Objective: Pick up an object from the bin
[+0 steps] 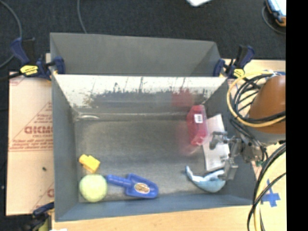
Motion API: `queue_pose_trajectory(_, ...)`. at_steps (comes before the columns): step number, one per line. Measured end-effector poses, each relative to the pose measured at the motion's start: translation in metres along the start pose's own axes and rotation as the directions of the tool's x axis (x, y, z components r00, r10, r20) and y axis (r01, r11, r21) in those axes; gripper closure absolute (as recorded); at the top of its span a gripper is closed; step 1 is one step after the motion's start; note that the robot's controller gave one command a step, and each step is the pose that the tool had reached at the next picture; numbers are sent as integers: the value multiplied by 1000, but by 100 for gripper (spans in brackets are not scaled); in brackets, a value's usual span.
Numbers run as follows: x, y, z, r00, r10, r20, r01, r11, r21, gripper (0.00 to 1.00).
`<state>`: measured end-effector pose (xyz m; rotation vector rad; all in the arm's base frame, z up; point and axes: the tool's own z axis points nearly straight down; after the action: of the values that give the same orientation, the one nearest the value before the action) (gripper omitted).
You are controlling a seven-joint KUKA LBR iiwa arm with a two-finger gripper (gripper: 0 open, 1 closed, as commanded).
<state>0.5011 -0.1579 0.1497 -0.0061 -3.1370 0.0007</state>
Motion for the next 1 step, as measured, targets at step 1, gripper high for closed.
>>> queue_pose_trajectory(1,-2,1,-5,1000,-6,8,6,1000,2,0)
